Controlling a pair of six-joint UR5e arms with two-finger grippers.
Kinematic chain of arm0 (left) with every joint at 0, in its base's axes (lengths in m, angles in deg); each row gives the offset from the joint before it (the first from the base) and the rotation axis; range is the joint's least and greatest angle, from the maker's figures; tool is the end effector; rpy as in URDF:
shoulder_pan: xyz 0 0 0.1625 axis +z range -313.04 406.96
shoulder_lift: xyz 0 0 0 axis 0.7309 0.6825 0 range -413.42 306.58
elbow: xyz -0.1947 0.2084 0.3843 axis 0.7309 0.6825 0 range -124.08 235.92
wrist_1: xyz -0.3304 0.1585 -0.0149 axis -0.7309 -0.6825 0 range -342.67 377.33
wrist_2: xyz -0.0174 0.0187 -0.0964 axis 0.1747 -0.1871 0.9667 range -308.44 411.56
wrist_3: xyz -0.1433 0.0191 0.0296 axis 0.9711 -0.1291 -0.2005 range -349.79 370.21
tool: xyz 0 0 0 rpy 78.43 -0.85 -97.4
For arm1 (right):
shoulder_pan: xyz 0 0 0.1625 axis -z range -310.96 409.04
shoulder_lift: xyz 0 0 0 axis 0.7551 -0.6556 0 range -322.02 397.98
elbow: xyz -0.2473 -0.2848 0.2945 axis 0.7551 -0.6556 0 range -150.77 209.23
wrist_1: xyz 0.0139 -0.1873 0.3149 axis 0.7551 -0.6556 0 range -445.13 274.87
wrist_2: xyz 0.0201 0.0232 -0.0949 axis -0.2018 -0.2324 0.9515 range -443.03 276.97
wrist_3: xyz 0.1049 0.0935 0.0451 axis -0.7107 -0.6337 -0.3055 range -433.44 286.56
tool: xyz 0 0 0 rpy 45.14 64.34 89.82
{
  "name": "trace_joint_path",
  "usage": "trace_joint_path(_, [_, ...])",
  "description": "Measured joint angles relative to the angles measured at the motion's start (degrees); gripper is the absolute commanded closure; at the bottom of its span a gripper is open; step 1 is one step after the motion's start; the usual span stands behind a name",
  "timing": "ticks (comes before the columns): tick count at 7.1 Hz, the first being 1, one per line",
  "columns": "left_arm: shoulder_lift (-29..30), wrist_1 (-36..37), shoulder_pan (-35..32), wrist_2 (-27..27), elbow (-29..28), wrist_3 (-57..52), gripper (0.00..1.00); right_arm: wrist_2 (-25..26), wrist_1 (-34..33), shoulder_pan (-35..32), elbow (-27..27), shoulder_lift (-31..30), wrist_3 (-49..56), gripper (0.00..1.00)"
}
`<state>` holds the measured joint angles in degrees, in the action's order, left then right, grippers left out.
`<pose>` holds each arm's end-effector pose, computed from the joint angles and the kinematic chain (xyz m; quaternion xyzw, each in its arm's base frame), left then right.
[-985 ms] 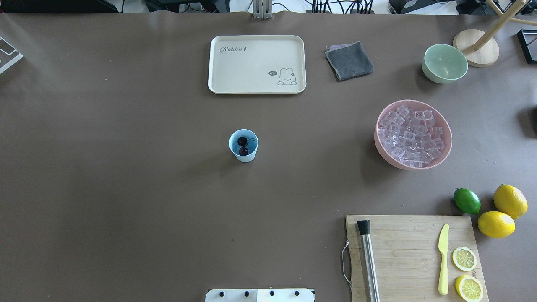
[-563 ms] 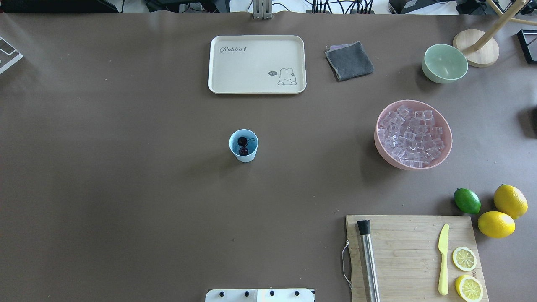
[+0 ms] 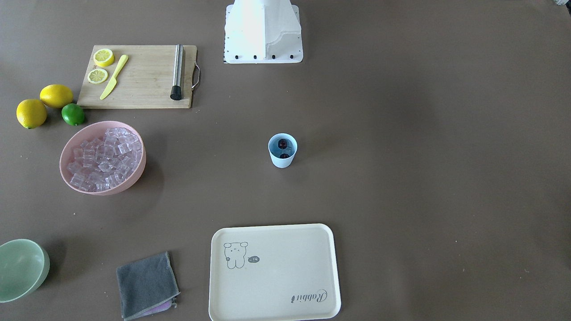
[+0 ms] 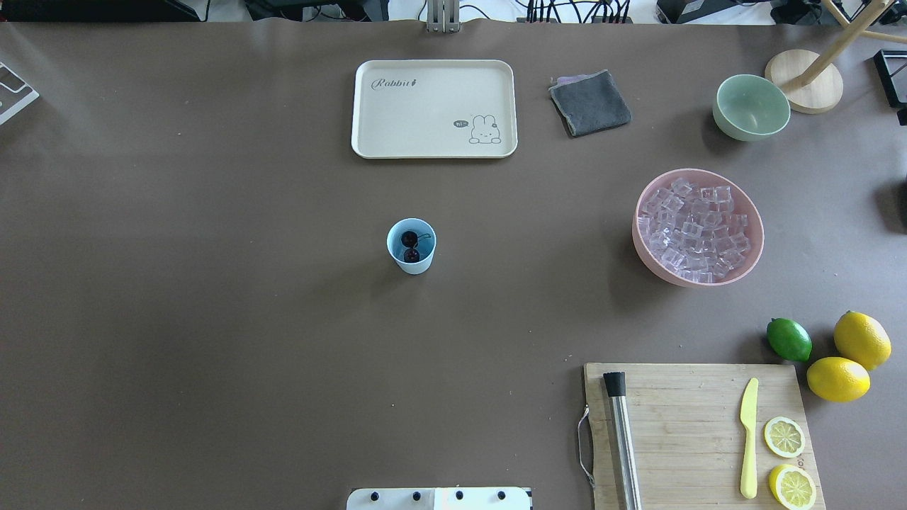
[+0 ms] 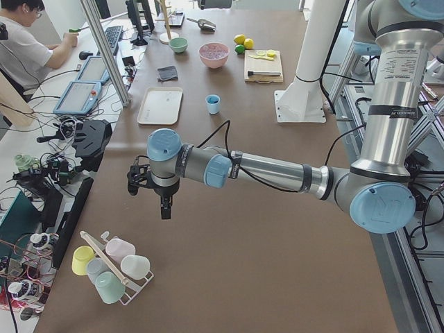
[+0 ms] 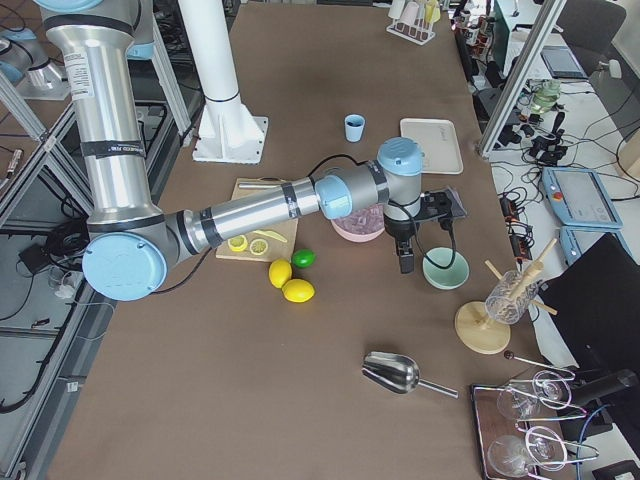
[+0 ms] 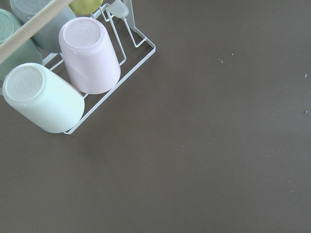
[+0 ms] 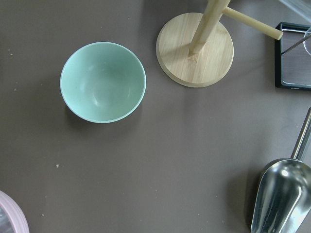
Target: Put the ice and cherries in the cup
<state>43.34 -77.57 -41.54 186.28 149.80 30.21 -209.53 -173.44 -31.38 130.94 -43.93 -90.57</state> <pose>-0.0160 -0.5169 0.6490 0.0525 0.3936 -0.0965 0.9127 -0.0426 -0.5252 0.5944 0.1013 -0.3402 0.0032 0.9349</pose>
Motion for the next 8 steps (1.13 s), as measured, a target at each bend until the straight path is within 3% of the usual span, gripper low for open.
trace_joint_path(8, [2.7,1.3,-0.3,0.6,0.1,-0.4,0.02,0.0,0.1,0.0,0.5,-1.4,0.2,0.0])
